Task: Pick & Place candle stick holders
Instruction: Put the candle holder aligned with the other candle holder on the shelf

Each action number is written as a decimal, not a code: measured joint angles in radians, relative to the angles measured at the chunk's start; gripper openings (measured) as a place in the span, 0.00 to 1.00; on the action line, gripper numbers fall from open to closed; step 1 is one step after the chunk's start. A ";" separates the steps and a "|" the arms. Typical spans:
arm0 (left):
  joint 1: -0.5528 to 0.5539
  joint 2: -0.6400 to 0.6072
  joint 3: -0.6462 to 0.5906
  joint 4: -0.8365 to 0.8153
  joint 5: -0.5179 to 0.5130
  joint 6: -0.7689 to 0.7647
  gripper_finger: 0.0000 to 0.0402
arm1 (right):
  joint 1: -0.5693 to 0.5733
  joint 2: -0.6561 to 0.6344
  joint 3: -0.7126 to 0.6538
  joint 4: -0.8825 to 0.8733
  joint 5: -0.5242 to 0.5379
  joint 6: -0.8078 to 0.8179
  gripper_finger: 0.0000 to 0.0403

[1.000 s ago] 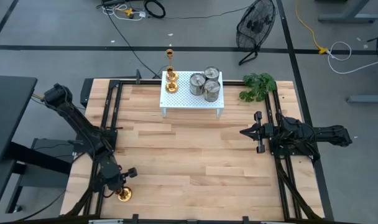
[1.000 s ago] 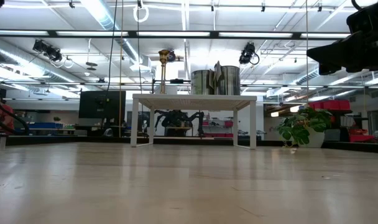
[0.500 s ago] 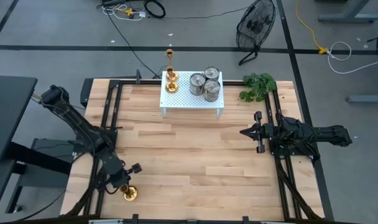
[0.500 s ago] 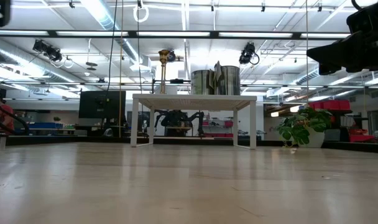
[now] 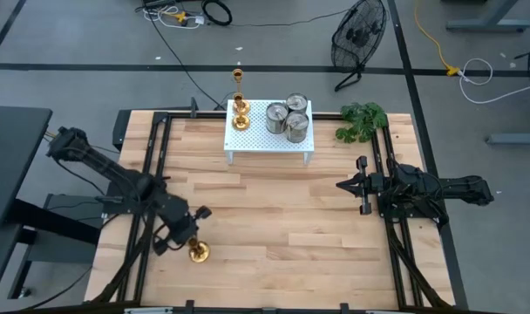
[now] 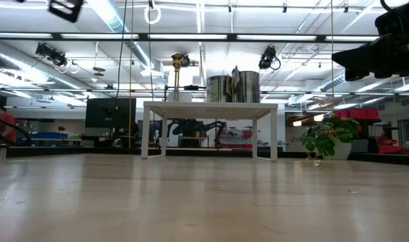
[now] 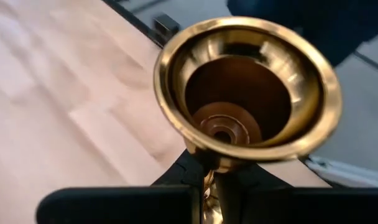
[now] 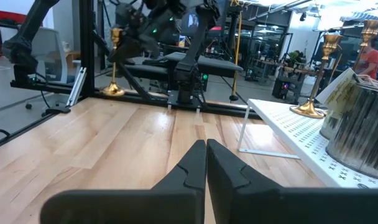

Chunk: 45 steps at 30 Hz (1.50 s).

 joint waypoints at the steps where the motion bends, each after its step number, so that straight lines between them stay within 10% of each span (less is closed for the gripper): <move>1: 0.021 0.000 0.010 0.001 0.001 0.000 0.05 | 0.000 0.000 0.000 0.000 0.000 0.000 0.04; 19: 0.420 0.000 0.111 -0.012 -0.014 -0.054 0.05 | 0.000 0.000 0.000 0.000 0.000 0.000 0.04; 45: 0.749 0.002 0.158 -0.011 -0.367 -0.073 0.05 | 0.000 0.000 0.000 0.000 0.000 0.000 0.04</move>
